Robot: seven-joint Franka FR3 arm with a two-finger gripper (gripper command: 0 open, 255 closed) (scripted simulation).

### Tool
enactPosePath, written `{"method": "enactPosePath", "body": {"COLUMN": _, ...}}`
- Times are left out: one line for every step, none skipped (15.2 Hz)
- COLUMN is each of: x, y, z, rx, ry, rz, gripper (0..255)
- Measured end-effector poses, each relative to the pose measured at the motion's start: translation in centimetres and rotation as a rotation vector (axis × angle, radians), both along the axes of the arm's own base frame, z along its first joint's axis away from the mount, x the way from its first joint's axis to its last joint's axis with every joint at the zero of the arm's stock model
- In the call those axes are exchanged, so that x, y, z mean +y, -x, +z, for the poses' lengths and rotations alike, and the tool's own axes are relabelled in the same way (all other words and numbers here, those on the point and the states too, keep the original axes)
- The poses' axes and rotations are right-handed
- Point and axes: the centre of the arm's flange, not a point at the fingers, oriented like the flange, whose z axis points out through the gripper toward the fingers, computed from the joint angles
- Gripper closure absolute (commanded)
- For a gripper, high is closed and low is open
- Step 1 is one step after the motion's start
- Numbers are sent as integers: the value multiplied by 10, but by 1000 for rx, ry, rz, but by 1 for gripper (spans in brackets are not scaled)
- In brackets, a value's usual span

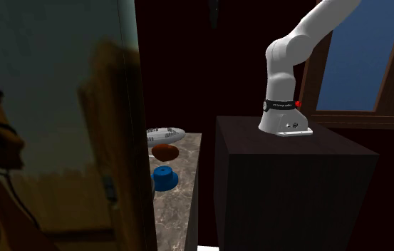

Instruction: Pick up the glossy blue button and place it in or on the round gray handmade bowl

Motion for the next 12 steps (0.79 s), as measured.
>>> {"method": "enactPosePath", "body": {"x": 0, "y": 0, "z": 0, "rx": 0, "ry": 0, "rz": 0, "gripper": 0}}
{"method": "enactPosePath", "body": {"x": 4, "y": -3, "z": -6, "rx": 0, "ry": 1, "rz": 0, "gripper": 0}}
{"method": "enactPosePath", "body": {"x": 9, "y": -5, "z": -13, "rx": 0, "ry": 2, "rz": -1, "gripper": 0}}
{"method": "enactPosePath", "body": {"x": 16, "y": -9, "z": -21, "rx": -1, "ry": 4, "rz": -2, "gripper": 0}}
{"method": "enactPosePath", "body": {"x": 22, "y": -13, "z": -32, "rx": -2, "ry": 5, "rz": -3, "gripper": 0}}
{"method": "enactPosePath", "body": {"x": 28, "y": -17, "z": -42, "rx": -3, "ry": 7, "rz": -4, "gripper": 0}}
{"method": "enactPosePath", "body": {"x": 35, "y": -21, "z": -53, "rx": -4, "ry": 9, "rz": -5, "gripper": 0}}
{"method": "enactPosePath", "body": {"x": 42, "y": -25, "z": -63, "rx": -5, "ry": 11, "rz": -6, "gripper": 0}}
{"method": "enactPosePath", "body": {"x": 48, "y": -28, "z": -73, "rx": -6, "ry": 13, "rz": -7, "gripper": 0}}
{"method": "enactPosePath", "body": {"x": 57, "y": -31, "z": -83, "rx": -7, "ry": 14, "rz": -8, "gripper": 0}}
{"method": "enactPosePath", "body": {"x": 63, "y": -35, "z": -96, "rx": -7, "ry": 16, "rz": -10, "gripper": 0}}
{"method": "enactPosePath", "body": {"x": 69, "y": -39, "z": -107, "rx": -9, "ry": 18, "rz": -11, "gripper": 0}}
